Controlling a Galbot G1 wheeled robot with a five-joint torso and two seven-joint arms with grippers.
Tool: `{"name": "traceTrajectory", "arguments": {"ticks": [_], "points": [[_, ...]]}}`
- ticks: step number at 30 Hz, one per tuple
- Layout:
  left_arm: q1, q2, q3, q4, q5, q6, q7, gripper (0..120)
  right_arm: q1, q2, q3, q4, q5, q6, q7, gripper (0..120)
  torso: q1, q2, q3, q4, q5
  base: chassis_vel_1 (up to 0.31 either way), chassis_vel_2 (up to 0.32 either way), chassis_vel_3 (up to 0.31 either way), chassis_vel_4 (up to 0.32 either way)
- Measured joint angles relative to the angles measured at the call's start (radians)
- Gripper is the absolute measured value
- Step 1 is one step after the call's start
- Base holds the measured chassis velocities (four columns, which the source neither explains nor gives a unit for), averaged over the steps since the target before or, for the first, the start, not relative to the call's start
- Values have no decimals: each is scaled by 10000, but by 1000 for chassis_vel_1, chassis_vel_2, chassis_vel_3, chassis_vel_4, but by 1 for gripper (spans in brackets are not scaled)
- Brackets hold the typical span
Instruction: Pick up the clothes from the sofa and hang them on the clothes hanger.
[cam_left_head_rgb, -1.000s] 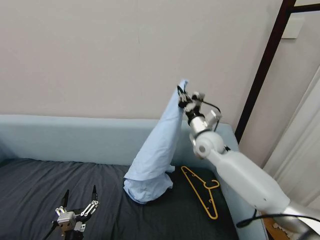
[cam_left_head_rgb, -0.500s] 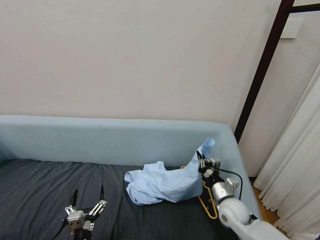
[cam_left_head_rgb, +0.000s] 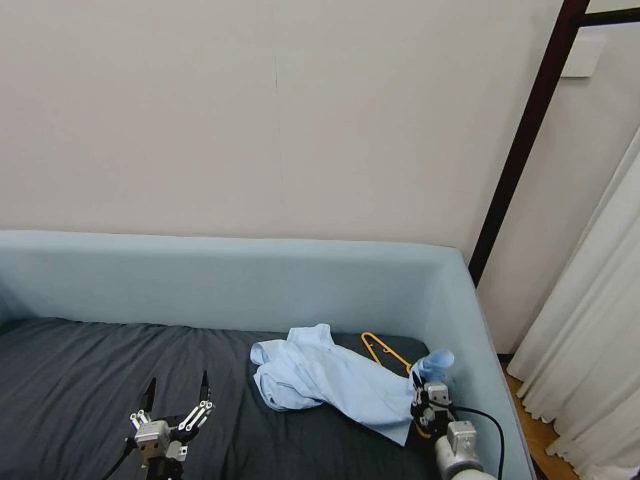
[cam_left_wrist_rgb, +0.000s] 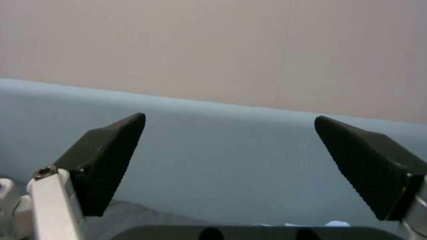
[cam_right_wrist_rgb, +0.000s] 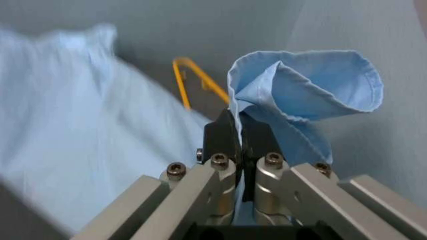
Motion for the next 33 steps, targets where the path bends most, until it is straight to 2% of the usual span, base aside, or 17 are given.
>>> {"name": "traceTrajectory", "arguments": {"ticks": [1, 2, 4, 8, 9, 10, 13, 15, 18, 21, 24, 26, 28, 30, 31, 33], "points": [[0, 15, -42, 0, -25, -1, -20, 100, -341, -285, -15, 592, 218, -1231, 399, 0, 0, 0, 0, -3, -1, 0, 0, 0, 0], [0, 22, -60, 0, -35, -2, -23, 100, -476, -428, -15, 959, 464, -1757, 629, 5, 0, 0, 0, 1, 0, 0, 0, 0, 0], [0, 26, -79, 0, -42, -3, -31, 100, -552, -532, -16, 1263, 649, -2074, 818, 8, 0, 0, 0, -1, 0, 0, 0, 0, 0], [13, 61, -170, -5, -60, -4, -39, 100, -582, -1059, 244, 3130, 2410, -4254, 2468, 27, 0, 0, 0, 0, -1, 0, 0, 0, 0], [13, 61, -170, -5, -60, -4, -39, 100, -582, -1059, 244, 3130, 2410, -4254, 2468, 27, 0, 0, 0, 0, -1, 0, 0, 0, 0], [18, 74, -202, -6, -68, -5, -40, 100, -484, -1207, 368, 3604, 3150, -4865, 2967, 30, 0, 0, 0, 1, -3, 0, 0, 0, 0], [22, 99, -280, -8, -90, -4, -44, 100, -77, -1540, 546, 4351, 4124, -5646, 3570, 44, 0, 0, 0, 2, -3, 0, 0, 0, 0], [21, 95, -306, -10, -93, -5, -47, 100, 148, -1652, 551, 4317, 3760, -5519, 3305, 49, 0, 0, 1, 0, -3, 0, 0, 0, 0], [24, 48, -331, -35, -88, -5, -50, 100, 862, -1719, 311, 3668, 2399, -4622, 1981, 62, 1, 0, 1, 0, 0, 0, 0, 0, 0], [64, 42, -375, -69, -80, -1, -49, 100, 1308, -1643, 93, 3363, 1888, -4550, 1627, 70, 2, -1, 2, 3, 2, 0, 0, 0, 0], [136, 104, -552, -95, -91, 4, -49, 100, 1799, -1613, -256, 3462, 2552, -5264, 2103, 86, 1, -1, 2, 0, 0, 0, 0, 0, 0], [142, 122, -617, -95, -105, 6, -49, 100, 1991, -1598, -455, 3444, 2954, -5118, 2086, 89, 2, -1, 1, -3, -2, 0, 0, 0, 0], [141, 100, -679, -94, -112, 8, -49, 100, 2434, -1477, -913, 3025, 2883, -4167, 1351, 98, 1, -1, 1, -3, -2, 0, 0, 0, 0], [162, 18, -686, -139, -88, 23, -47, 100, 3005, -1114, -1395, 2140, 2275, -3037, 212, 100, 1, -1, 1, 0, -4, 0, 0, 0, 0], [162, 18, -686, -139, -88, 23, -47, 100, 3005, -1114, -1395, 2140, 2275, -3037, 212, 100, 1, -1, 1, 0, -4, 0, 0, 0, 0], [234, -62, -699, -232, -44, 46, -47, 100, 3579, -539, -1785, 999, 1773, -1898, -920, 100, 3, -1, 2, 3, 0, 0, 0, 0, 0]]}}
